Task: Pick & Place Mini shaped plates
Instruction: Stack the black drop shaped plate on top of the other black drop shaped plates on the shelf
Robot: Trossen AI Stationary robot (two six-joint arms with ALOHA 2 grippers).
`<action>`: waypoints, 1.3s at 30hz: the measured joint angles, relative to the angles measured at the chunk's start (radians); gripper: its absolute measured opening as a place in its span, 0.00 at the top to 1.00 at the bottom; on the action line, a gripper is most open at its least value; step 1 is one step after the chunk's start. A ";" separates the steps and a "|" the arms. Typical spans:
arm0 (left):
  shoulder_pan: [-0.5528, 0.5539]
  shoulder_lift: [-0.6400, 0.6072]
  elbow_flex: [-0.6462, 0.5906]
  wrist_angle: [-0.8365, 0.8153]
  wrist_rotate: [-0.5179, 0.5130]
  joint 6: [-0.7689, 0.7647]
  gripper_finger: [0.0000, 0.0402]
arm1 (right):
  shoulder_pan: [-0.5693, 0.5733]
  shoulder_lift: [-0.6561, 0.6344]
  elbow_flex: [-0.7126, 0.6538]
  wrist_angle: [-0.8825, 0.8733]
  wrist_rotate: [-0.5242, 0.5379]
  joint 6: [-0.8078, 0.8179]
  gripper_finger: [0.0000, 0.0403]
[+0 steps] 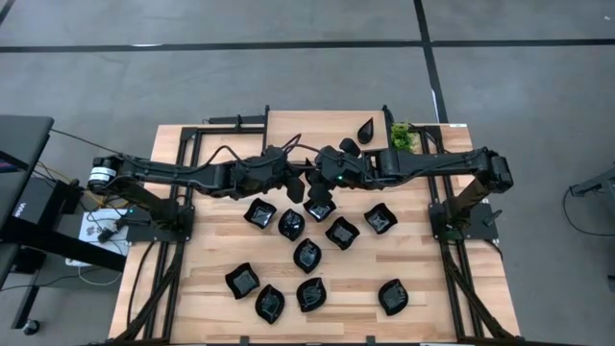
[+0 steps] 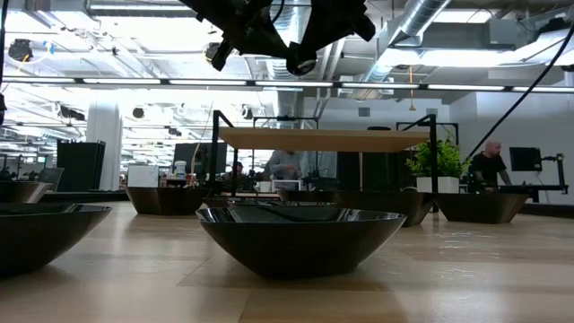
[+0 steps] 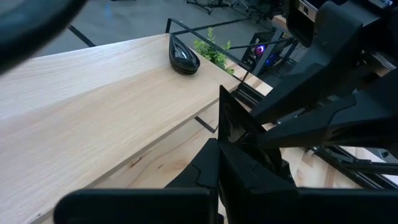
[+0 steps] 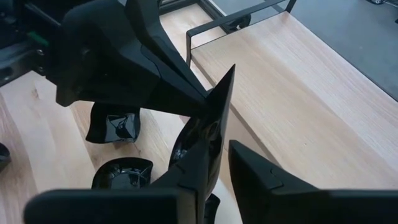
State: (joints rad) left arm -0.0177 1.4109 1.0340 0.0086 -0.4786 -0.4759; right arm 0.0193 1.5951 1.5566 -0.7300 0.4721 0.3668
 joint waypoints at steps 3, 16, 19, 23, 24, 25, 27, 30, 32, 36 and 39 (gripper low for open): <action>0.000 0.000 0.000 0.000 0.000 0.000 0.99 | 0.000 0.000 0.000 0.000 -0.003 0.000 0.89; -0.002 0.000 0.000 0.004 0.008 -0.004 0.98 | -0.001 -0.001 -0.001 -0.007 -0.022 0.000 0.99; -0.002 0.000 0.000 0.009 0.009 -0.004 0.97 | -0.001 -0.001 -0.001 -0.007 -0.023 0.007 1.00; -0.002 -0.003 0.000 0.014 0.048 -0.003 0.93 | -0.001 -0.001 -0.001 -0.023 -0.028 0.023 1.00; -0.002 -0.006 0.000 0.014 0.064 -0.002 0.92 | -0.001 -0.001 -0.001 -0.029 -0.030 0.024 1.00; -0.003 -0.010 0.000 0.015 0.070 -0.002 0.90 | -0.001 -0.001 -0.001 -0.029 -0.031 0.026 1.00; -0.009 -0.020 0.000 0.015 0.072 0.003 0.86 | 0.000 -0.001 -0.001 -0.026 -0.036 0.034 1.00; -0.010 -0.046 0.000 0.015 0.072 0.050 0.80 | 0.000 -0.001 -0.001 -0.027 -0.040 0.035 1.00; -0.010 -0.071 0.000 -0.001 0.071 0.071 0.76 | 0.001 -0.001 -0.001 -0.030 -0.040 0.037 1.00; -0.010 -0.111 0.000 -0.045 0.034 0.079 0.72 | -0.003 -0.001 -0.001 -0.032 -0.039 0.043 1.00; -0.010 -0.130 0.001 -0.067 0.018 0.080 0.71 | -0.008 -0.001 -0.001 -0.034 -0.036 0.052 1.00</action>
State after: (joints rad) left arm -0.0273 1.2806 1.0348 -0.0588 -0.4607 -0.3962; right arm 0.0118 1.5944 1.5558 -0.7637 0.4358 0.4191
